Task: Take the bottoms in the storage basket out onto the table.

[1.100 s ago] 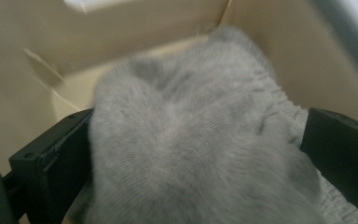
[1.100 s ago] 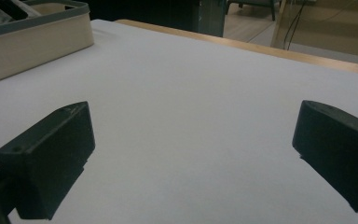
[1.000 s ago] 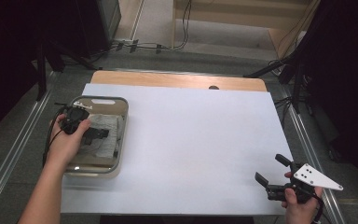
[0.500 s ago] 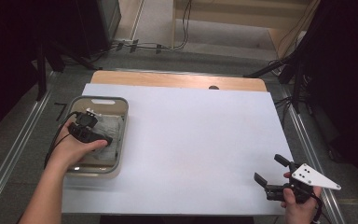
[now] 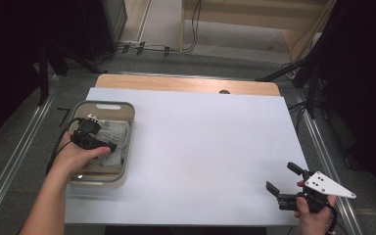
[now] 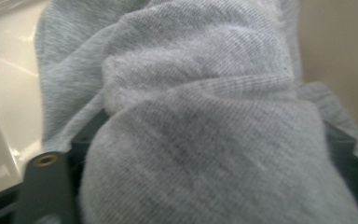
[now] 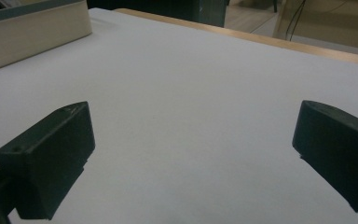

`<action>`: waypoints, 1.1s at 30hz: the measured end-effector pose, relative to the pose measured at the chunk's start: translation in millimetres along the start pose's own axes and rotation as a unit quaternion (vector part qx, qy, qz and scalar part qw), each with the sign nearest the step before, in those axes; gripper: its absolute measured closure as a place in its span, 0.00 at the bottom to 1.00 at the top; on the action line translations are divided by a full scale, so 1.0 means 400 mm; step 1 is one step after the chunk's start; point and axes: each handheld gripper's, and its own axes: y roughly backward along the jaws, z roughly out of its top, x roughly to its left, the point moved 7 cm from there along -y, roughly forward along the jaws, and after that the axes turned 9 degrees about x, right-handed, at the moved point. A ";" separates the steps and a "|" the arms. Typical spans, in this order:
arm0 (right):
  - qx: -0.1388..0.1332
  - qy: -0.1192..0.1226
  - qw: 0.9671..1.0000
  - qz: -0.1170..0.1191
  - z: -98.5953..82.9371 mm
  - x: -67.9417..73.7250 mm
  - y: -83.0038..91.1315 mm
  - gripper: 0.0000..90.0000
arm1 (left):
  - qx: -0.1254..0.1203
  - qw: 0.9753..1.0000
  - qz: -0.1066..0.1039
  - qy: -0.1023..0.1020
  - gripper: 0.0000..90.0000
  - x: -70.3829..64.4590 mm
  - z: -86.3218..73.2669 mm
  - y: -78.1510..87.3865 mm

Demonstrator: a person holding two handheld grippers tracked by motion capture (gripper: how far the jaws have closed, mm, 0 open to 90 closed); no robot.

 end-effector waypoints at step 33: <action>-0.001 -0.007 1.000 -0.002 -0.001 -0.005 -0.001 0.00 | -0.293 0.956 0.026 0.025 0.53 0.008 0.024 0.224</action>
